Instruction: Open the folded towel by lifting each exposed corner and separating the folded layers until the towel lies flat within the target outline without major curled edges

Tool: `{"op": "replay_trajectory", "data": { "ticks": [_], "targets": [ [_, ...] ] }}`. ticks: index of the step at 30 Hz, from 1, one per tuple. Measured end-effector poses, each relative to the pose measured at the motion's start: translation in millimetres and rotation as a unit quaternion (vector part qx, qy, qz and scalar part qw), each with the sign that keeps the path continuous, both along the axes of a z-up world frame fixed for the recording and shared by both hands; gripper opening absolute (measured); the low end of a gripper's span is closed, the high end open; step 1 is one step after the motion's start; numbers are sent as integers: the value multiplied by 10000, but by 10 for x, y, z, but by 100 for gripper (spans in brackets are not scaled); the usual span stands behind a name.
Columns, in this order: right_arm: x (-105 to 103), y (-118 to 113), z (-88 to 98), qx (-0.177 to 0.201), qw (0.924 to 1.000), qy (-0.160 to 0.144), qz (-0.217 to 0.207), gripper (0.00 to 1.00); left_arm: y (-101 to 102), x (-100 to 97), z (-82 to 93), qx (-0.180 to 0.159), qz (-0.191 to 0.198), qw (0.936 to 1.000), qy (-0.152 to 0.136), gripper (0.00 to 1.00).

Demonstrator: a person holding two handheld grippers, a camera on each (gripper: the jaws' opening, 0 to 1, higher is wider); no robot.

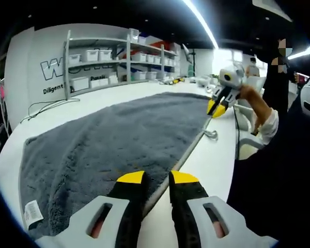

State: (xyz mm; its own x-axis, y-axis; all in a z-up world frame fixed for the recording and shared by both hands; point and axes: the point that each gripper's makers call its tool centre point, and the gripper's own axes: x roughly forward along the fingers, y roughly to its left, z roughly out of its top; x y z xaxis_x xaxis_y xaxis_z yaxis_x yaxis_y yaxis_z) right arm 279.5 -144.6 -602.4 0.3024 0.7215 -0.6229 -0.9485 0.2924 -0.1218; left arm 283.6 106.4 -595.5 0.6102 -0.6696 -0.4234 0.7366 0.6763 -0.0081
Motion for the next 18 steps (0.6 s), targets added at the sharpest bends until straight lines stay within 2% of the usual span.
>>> {"op": "replay_trajectory", "data": {
  "ticks": [6, 12, 15, 18],
  "targets": [
    [4, 5, -8, 73, 9998, 125, -103, 5, 2, 0, -14, -14, 63, 10000, 29, 15],
    [4, 3, -11, 119, 9996, 196, -167, 5, 12, 14, -26, -94, 223, 9996, 131, 8],
    [6, 5, -12, 120, 9995, 227, -200, 4, 5, -1, -32, -69, 177, 9998, 102, 5],
    [1, 9, -11, 119, 9994, 245, -211, 3, -1, -12, -36, -154, 243, 9993, 219, 4]
  ]
}}
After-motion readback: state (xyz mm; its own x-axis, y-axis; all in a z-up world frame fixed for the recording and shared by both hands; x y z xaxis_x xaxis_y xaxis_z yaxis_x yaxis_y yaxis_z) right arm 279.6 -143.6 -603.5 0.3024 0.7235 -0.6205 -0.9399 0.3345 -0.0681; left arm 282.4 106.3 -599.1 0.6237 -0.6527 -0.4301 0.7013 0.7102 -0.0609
